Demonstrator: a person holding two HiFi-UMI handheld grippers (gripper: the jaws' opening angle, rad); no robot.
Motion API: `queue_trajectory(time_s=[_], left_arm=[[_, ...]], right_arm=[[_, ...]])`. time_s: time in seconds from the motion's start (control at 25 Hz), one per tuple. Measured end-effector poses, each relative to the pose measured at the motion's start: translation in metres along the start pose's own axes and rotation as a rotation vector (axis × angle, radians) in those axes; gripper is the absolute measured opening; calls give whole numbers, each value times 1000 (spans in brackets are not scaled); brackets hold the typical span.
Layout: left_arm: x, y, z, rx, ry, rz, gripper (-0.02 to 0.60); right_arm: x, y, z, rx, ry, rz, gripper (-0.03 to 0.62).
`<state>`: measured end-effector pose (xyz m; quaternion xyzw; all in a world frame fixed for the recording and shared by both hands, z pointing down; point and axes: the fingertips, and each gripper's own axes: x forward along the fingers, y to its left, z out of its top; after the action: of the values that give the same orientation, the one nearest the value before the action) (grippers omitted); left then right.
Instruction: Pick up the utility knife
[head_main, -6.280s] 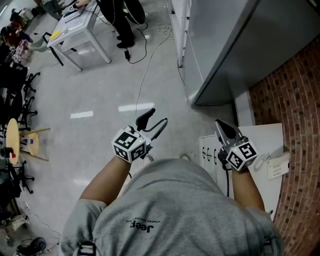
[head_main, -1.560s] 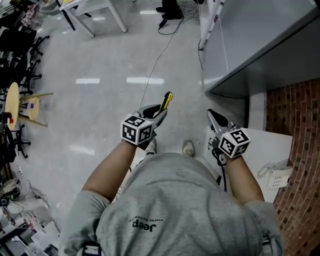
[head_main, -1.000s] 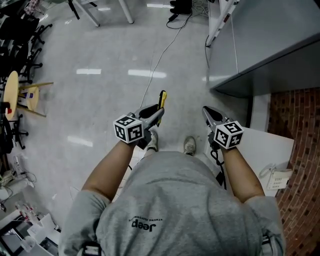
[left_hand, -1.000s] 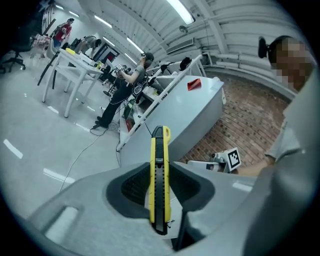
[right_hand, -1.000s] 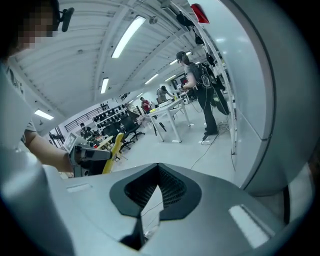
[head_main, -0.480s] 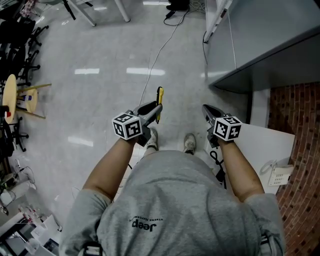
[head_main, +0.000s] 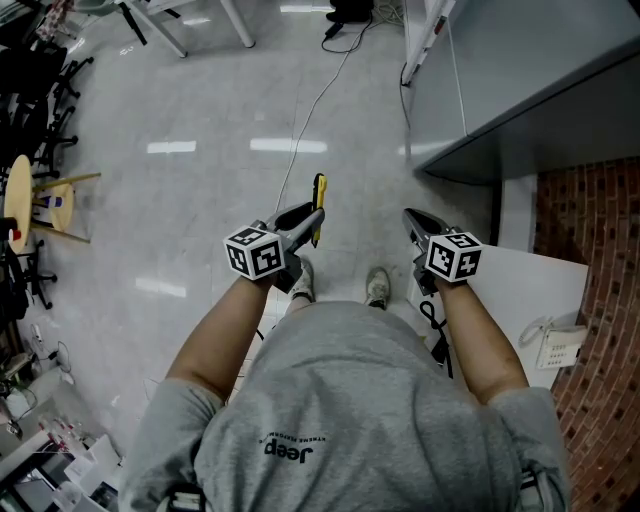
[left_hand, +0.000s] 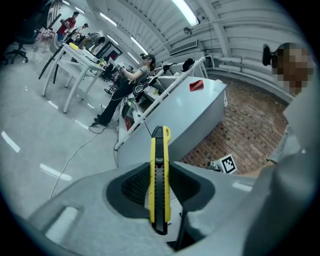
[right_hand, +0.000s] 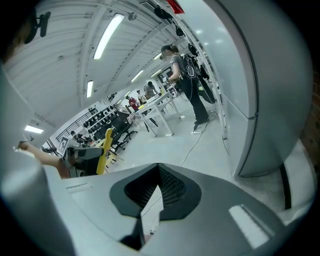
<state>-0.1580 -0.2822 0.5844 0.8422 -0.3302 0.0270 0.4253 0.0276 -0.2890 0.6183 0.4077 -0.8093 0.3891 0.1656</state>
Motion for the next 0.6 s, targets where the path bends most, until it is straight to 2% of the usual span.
queue_trajectory(time_s=[0.6], left_arm=[[1,-2,1,-1,-1,-3,115]], right_arm=[[-3,3,-1,-46,27,6,9]])
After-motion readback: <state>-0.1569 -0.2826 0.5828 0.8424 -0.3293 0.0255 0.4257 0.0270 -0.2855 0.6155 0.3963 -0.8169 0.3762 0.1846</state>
